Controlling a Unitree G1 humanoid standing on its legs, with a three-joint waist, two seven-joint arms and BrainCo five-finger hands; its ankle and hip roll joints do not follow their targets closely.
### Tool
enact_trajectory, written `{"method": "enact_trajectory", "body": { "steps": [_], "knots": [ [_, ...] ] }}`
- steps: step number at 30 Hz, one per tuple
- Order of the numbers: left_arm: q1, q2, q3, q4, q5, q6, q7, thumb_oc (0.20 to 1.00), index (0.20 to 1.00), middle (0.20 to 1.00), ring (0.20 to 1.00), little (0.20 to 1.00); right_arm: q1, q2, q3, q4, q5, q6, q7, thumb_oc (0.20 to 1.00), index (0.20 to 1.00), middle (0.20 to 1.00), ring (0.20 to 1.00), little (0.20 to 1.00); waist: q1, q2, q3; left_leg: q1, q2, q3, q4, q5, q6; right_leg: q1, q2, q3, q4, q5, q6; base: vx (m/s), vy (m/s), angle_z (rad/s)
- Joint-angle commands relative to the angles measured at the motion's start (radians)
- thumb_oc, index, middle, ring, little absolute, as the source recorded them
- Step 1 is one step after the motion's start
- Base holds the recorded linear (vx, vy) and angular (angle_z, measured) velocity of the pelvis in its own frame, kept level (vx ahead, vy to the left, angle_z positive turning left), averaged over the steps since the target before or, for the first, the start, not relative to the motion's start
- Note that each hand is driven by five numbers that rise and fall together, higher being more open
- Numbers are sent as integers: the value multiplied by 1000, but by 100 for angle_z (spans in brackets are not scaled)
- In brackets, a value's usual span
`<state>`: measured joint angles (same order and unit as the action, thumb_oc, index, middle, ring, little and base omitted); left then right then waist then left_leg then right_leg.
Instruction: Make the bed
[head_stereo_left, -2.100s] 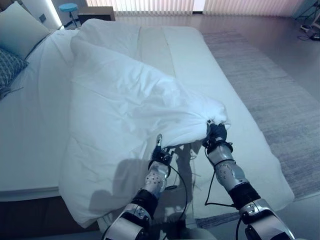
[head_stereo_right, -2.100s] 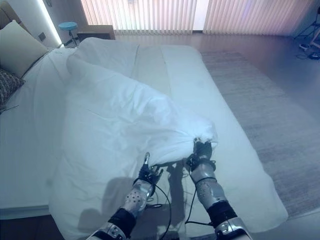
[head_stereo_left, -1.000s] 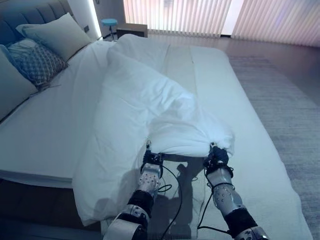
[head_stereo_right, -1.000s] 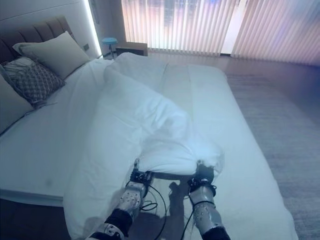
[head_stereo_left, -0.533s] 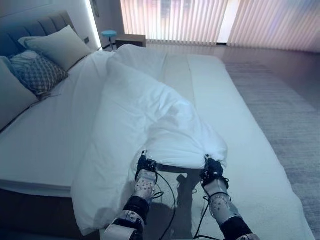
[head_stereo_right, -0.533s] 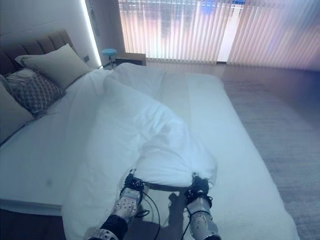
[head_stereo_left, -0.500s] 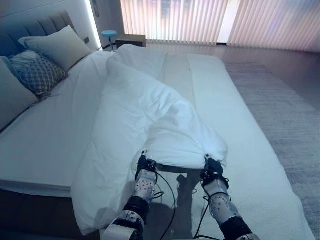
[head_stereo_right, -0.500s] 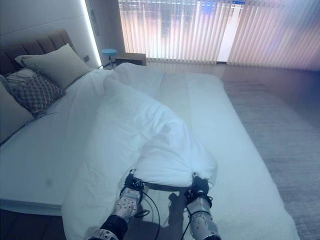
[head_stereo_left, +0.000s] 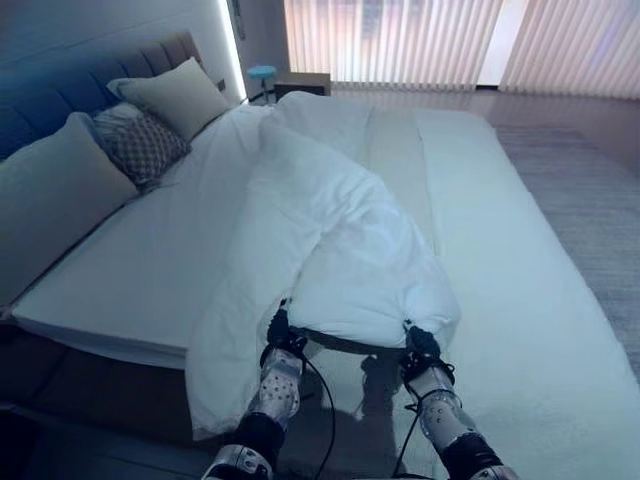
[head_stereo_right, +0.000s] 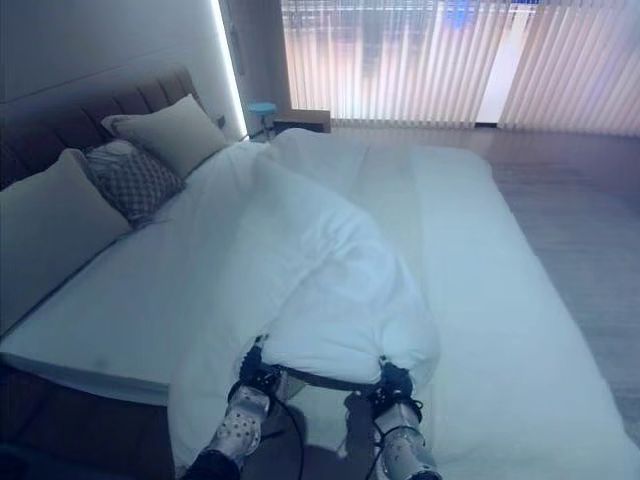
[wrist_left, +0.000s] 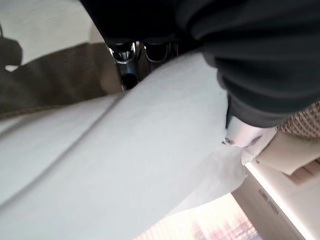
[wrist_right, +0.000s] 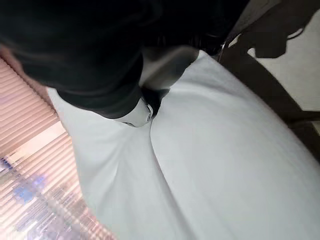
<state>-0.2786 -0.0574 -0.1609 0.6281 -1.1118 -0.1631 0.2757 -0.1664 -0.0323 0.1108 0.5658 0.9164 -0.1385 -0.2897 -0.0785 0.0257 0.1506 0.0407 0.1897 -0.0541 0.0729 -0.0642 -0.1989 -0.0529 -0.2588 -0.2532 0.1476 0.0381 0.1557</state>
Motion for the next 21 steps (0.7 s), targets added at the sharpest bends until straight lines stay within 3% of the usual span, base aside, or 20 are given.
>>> {"method": "enact_trajectory", "body": {
  "steps": [1,3,4,5,6,8,10,13,15,18,19,20,21],
  "knots": [
    [96,185,165,-255,74,-195,-13,200,200,200,200,200,30,-115,-105,17,-27,-53,-31,200,200,200,200,200,89,-57,-42,-61,-98,39,50,-50,104,-49,-159,64,-148,300,58,-247,577,-17],
    [92,211,172,-238,107,-186,-2,200,200,200,200,200,-9,-91,-87,38,-17,-67,-24,200,200,200,200,200,122,-38,-21,-70,-110,84,26,-33,115,-65,-142,-18,-138,250,50,-222,595,-98],
    [102,216,169,-252,109,-182,-4,200,200,200,200,200,-14,-88,-72,43,-15,-66,-20,200,200,200,200,200,122,-27,-22,-69,-125,81,11,-20,126,-56,-106,4,-90,201,34,-123,560,-97],
    [98,217,166,-245,103,-180,-9,200,200,200,200,200,-12,-83,-65,42,-8,-68,-12,200,200,200,200,200,117,-23,-26,-66,-138,79,-17,1,133,-51,-59,37,-57,138,15,-71,540,-46],
    [95,220,159,-245,108,-177,-12,200,200,200,200,200,-7,-79,-56,40,-3,-69,-3,200,200,200,200,200,113,-17,-31,-60,-161,69,-53,28,147,-41,34,77,2,54,-13,-49,460,-12],
    [108,215,164,-267,114,-168,-10,200,200,200,200,200,-1,-76,-36,44,3,-66,7,200,200,200,200,200,116,-18,-42,-41,-191,70,-99,54,154,-14,122,63,44,-33,-44,-29,357,37],
    [117,212,168,-270,120,-159,-3,200,200,200,200,200,1,-71,-14,52,0,-67,15,200,200,200,200,200,117,-27,-50,-28,-226,65,-129,75,155,12,208,57,41,-80,-69,-28,266,44],
    [120,195,165,-270,129,-152,4,200,200,200,200,200,11,-71,-5,51,-1,-72,7,200,200,200,200,200,103,-36,-59,-18,-276,39,-153,98,154,26,307,142,-22,-98,-100,-26,194,32],
    [109,175,147,-258,136,-140,1,200,200,200,200,200,31,-78,-11,41,10,-82,-6,200,200,200,200,200,76,-35,-59,-19,-307,4,-138,99,151,49,317,181,-53,-87,-117,0,146,61],
    [109,166,136,-250,151,-130,-5,200,200,200,200,200,51,-89,-14,35,0,-78,-8,200,200,200,200,200,61,-30,-51,-42,-328,8,-40,68,143,65,292,144,-59,-81,-112,4,144,84],
    [92,160,126,-237,148,-129,-6,200,200,200,200,200,52,-105,-24,29,-13,-76,-13,200,200,200,200,200,40,-35,-32,-85,-299,70,53,48,126,79,253,119,-53,-87,-103,-48,195,72],
    [92,160,127,-237,148,-129,-7,200,200,200,200,200,51,-105,-24,29,-13,-76,-13,200,200,200,200,200,40,-34,-31,-88,-299,70,60,44,126,79,254,119,-52,-88,-103,-74,220,119],
    [92,159,124,-235,146,-130,-8,200,200,200,200,200,45,-106,-20,32,-12,-74,-14,200,200,200,200,200,43,-37,-28,-99,-270,86,72,31,130,79,238,118,-50,-89,-96,-21,131,111]
  ]
}}
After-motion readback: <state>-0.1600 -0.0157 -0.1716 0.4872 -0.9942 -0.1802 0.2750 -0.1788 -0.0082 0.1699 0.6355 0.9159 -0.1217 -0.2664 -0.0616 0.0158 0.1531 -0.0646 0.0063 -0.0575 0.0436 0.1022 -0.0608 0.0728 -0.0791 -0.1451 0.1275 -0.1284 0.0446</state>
